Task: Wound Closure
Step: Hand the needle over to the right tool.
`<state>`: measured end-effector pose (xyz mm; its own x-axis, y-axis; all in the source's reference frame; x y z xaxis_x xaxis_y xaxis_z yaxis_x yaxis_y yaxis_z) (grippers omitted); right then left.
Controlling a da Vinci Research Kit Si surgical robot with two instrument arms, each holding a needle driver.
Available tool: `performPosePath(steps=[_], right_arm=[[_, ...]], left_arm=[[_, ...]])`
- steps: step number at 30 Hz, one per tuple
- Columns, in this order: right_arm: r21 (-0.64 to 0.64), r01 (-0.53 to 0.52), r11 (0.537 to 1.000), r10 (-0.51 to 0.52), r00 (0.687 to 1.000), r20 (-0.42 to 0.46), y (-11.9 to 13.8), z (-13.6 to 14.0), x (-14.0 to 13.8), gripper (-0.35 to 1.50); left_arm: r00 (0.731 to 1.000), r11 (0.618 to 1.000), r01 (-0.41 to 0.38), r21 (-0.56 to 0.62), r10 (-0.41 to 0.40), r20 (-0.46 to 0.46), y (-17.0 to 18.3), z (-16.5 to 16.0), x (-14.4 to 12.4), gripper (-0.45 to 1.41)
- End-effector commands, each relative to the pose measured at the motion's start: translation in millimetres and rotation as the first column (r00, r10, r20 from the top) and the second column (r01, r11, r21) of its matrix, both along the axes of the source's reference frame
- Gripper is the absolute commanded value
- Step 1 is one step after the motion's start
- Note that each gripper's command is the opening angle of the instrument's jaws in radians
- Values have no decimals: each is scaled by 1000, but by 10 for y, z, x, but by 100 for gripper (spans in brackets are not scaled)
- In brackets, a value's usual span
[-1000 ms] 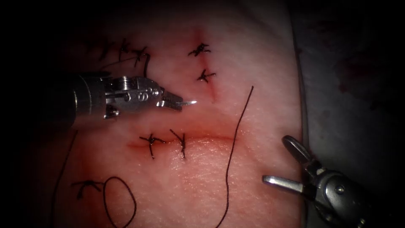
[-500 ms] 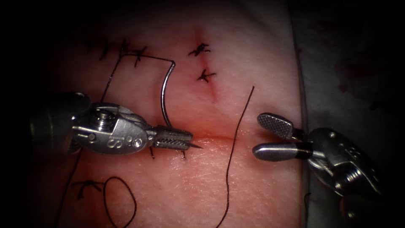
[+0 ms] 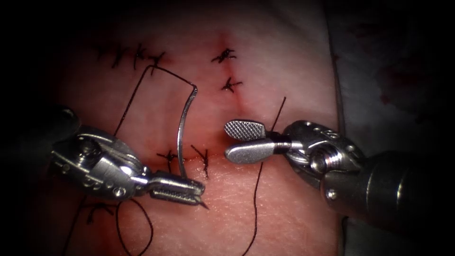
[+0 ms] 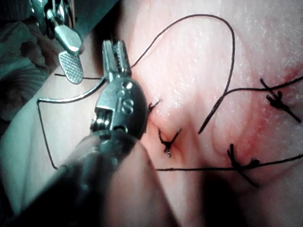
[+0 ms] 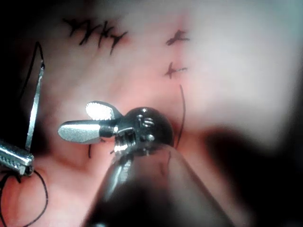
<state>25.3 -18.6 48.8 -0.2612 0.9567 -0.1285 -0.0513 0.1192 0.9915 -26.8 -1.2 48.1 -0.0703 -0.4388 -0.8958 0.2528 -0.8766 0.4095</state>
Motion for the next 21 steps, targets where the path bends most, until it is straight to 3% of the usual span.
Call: performPosePath(steps=[1, 10, 21], right_arm=[[6, 5, 1000, -5, 1000, -18, 6, 4, 18, 113], [97, 14, 995, 1, 988, -154, 11, -6, 48, 106], [131, -1, 991, 26, 981, -191, 16, -6, 66, 108]], left_arm=[[1000, 1000, 1, -4, -1, 17, 4, 4, -3, -45], [997, 1000, -1, -23, 3, 78, 6, 9, 11, -45], [996, 1000, -3, -26, 5, 92, 4, 5, 11, -45]])
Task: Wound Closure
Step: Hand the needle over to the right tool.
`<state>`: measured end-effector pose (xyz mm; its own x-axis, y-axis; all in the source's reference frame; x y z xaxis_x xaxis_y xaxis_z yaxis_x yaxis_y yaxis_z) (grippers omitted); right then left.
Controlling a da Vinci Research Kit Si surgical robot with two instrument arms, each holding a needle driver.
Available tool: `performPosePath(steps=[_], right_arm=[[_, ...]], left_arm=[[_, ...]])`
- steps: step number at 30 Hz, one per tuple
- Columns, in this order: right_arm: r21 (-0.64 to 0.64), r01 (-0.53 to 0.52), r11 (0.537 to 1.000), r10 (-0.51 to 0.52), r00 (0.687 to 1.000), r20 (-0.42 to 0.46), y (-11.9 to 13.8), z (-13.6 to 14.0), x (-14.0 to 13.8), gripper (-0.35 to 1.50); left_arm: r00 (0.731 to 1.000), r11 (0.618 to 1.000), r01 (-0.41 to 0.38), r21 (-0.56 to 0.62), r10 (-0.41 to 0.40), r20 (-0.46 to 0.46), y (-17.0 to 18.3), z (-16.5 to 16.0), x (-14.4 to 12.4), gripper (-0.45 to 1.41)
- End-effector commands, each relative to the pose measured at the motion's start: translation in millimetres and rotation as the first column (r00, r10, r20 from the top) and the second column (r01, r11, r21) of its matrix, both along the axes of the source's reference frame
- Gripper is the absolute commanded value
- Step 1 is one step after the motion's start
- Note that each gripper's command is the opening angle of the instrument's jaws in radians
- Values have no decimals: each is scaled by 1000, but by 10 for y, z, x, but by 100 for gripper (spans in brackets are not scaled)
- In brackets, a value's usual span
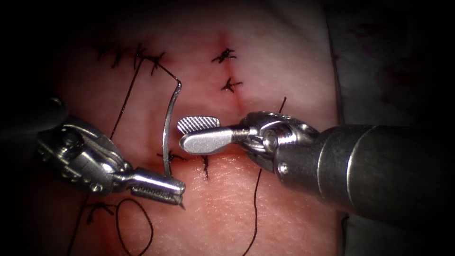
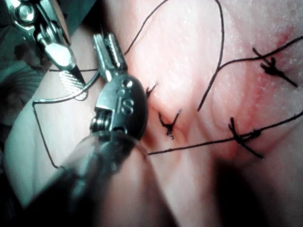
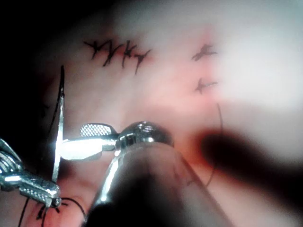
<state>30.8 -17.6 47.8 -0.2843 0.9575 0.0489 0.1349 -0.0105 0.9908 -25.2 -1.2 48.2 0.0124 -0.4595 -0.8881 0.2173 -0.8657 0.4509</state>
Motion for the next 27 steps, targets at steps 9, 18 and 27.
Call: performPosePath(steps=[9, 18, 27], right_arm=[[44, 6, 999, -3, 997, -77, 8, 3, 31, 110], [49, -2, 999, 6, 997, -80, 8, 0, 42, 108], [79, -10, 997, 18, 995, -100, 8, -1, 47, 89]], left_arm=[[1000, 1000, 0, 14, 0, 5, 2, 1, -9, -45], [1000, 1000, 4, 27, -4, 3, -1, 2, -10, -45], [1000, 999, 4, 36, -4, 2, -4, 1, -12, -45]])
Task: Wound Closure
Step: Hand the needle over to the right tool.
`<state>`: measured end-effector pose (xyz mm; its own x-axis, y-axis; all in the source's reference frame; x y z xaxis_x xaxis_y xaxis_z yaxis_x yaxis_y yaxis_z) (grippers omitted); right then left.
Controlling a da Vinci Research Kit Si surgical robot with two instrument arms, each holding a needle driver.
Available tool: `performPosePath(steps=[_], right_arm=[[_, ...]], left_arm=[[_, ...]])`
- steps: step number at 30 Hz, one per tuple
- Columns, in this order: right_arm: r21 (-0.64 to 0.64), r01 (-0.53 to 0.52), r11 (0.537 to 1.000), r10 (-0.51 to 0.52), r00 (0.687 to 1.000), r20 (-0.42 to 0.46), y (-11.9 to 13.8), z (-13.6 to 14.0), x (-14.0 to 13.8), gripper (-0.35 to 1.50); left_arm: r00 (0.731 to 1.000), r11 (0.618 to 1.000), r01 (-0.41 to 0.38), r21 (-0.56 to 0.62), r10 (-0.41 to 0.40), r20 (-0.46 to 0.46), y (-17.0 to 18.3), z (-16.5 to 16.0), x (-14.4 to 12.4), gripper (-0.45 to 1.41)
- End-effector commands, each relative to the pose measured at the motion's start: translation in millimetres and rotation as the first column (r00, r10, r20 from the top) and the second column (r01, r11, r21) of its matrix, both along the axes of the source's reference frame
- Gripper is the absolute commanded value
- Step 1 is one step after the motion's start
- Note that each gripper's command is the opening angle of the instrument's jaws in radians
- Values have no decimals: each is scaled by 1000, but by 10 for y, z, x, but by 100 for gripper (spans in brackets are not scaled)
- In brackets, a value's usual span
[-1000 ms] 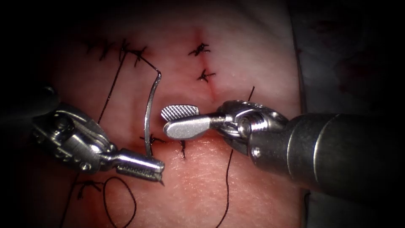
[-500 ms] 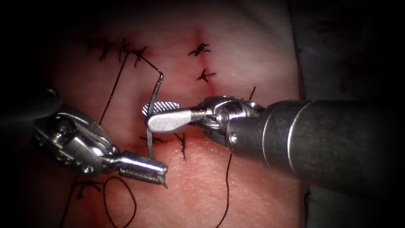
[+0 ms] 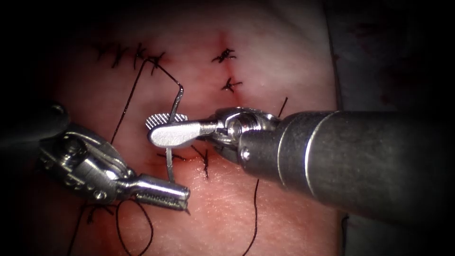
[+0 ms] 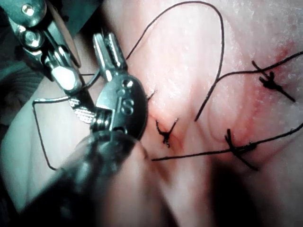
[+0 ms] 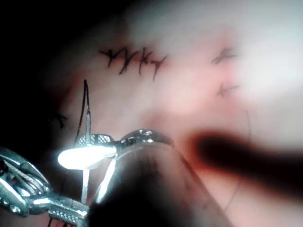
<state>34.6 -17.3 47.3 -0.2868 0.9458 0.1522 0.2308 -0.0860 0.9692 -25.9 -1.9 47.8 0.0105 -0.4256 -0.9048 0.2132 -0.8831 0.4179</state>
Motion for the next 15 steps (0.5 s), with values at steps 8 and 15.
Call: performPosePath(steps=[8, 15], right_arm=[[44, 1, 999, -1, 1000, 0, 7, 8, 8, -35], [6, -20, 1000, 19, 999, 37, 11, 10, 4, -35]], left_arm=[[1000, 1000, 2, 7, -2, -2, -3, -1, -9, -45], [1000, 989, 13, 146, -10, -17, -12, -18, -16, 96]])
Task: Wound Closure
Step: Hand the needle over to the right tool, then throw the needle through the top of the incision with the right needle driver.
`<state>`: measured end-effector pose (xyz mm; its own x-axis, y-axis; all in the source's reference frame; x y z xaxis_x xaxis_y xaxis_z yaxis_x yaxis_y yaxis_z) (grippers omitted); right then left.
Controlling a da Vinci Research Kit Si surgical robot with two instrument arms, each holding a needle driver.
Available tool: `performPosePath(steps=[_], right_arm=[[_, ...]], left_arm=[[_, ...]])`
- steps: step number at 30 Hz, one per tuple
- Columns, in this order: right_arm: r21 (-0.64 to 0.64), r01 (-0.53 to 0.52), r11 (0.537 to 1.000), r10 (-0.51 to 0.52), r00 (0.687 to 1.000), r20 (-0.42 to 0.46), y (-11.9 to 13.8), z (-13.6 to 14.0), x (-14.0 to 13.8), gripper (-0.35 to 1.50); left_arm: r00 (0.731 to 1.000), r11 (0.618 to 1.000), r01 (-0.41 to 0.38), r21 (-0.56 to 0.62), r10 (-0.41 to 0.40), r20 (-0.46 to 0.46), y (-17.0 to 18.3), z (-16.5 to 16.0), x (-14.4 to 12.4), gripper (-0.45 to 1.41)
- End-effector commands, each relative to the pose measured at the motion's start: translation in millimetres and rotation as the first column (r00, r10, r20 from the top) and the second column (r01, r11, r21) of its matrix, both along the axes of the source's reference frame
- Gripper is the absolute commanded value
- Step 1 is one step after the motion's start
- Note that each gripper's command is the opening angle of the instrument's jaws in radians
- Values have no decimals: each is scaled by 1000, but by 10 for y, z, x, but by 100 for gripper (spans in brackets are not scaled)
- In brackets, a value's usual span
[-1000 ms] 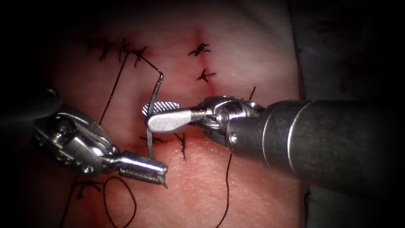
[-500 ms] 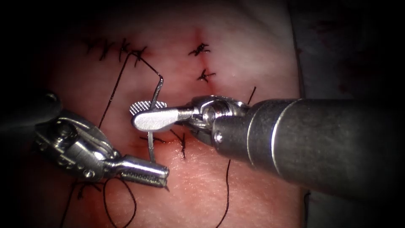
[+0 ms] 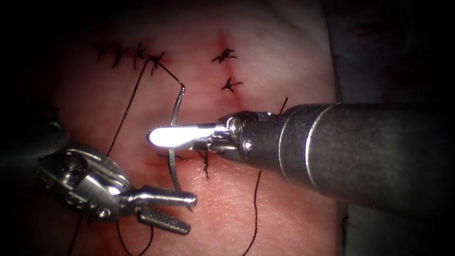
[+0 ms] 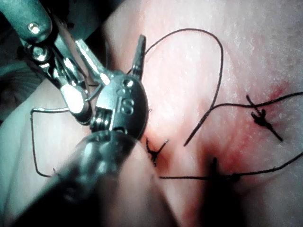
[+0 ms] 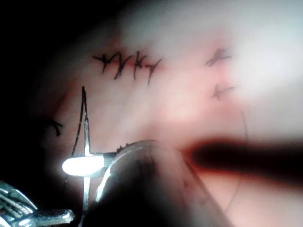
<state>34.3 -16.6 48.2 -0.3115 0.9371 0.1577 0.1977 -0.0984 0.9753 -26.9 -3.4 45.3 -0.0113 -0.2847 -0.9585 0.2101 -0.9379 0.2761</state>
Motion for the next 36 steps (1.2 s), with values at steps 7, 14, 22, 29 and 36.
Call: performPosePath(steps=[7, 14, 22, 29, 36], right_arm=[[-128, -36, 991, 52, 990, 127, 12, 9, -17, -35], [-382, -22, 924, 194, 886, 420, 26, 34, -57, -35], [-483, 59, 874, 234, 820, 523, 30, 47, -78, -35], [-604, 166, 779, 310, 736, 602, 40, 71, -86, -35], [-691, 256, 676, 376, 686, 623, 41, 99, -90, -35]], left_arm=[[986, 992, 124, -2, -123, -116, 7, 6, -5, 125], [925, 970, 241, -19, -235, -297, 4, 38, -15, -5], [880, 910, 369, 189, -278, -385, 6, 74, -23, 0], [828, 888, 402, 225, -248, -502, 2, 98, -34, 49], [801, 884, 417, 213, -247, -545, 9, 117, -40, -45]])
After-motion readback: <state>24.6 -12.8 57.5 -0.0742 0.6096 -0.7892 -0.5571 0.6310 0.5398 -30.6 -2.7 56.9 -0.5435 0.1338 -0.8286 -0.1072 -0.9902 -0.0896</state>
